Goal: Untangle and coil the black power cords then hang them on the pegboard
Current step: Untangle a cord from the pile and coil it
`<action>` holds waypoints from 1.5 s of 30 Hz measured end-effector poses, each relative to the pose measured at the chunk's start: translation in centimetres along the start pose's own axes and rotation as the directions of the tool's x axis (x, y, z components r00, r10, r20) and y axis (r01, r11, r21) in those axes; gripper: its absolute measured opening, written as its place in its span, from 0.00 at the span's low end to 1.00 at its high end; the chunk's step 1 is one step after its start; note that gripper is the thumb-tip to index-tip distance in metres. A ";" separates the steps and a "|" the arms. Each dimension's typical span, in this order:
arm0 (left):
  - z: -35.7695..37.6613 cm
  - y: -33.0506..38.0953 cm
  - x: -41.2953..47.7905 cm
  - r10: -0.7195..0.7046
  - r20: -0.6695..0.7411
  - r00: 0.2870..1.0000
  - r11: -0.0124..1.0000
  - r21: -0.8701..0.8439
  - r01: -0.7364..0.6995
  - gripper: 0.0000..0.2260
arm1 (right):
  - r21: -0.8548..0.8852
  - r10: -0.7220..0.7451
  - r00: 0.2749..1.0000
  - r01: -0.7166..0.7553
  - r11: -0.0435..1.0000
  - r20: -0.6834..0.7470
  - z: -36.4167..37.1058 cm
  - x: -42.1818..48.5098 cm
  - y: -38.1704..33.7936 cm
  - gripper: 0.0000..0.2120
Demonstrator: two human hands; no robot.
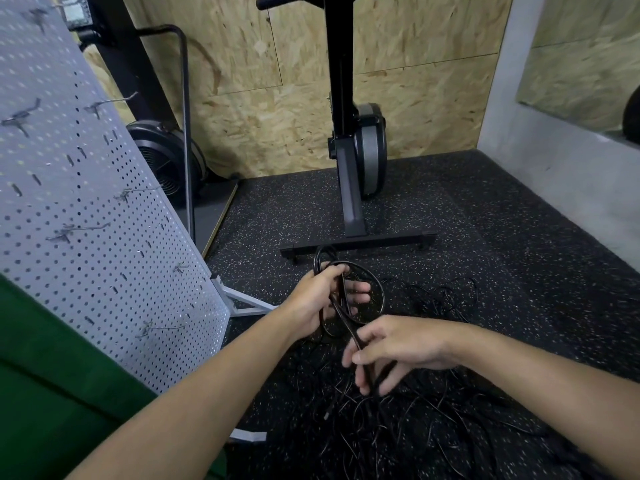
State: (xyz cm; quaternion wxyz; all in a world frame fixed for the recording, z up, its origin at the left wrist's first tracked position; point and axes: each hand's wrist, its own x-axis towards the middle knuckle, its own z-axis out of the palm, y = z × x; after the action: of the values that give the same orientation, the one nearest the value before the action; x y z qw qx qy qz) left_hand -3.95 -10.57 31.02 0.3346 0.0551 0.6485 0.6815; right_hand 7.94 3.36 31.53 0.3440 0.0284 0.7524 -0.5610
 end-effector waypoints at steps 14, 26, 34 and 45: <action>-0.5 0.6 -0.4 0.026 -0.085 0.996 0.999 0.029 -0.024 0.12 | -0.270 -0.253 0.843 0.134 0.953 -0.474 -2.1 1.2 1.5 0.33; 0.2 0.5 -1.2 0.117 0.165 0.979 0.992 -0.066 -0.107 0.36 | 0.150 -0.185 0.832 0.303 0.941 -0.523 -0.8 1.1 0.0 0.16; -0.1 0.1 -0.9 0.074 0.233 0.970 0.997 -0.006 -0.074 0.28 | 0.156 -0.210 0.812 0.344 0.926 -0.544 -0.7 0.5 0.1 0.14; 0.3 0.6 -0.7 -0.015 -0.011 1.000 0.968 -0.253 0.012 0.08 | 0.093 -0.224 0.784 0.337 0.937 -0.579 1.0 1.6 -0.7 0.35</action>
State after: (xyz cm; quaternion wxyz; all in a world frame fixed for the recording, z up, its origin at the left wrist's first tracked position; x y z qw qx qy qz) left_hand -3.48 -10.66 31.91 0.3393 0.0034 0.5590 0.7566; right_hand 6.92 1.70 31.14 0.0166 0.1115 0.7579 -0.6426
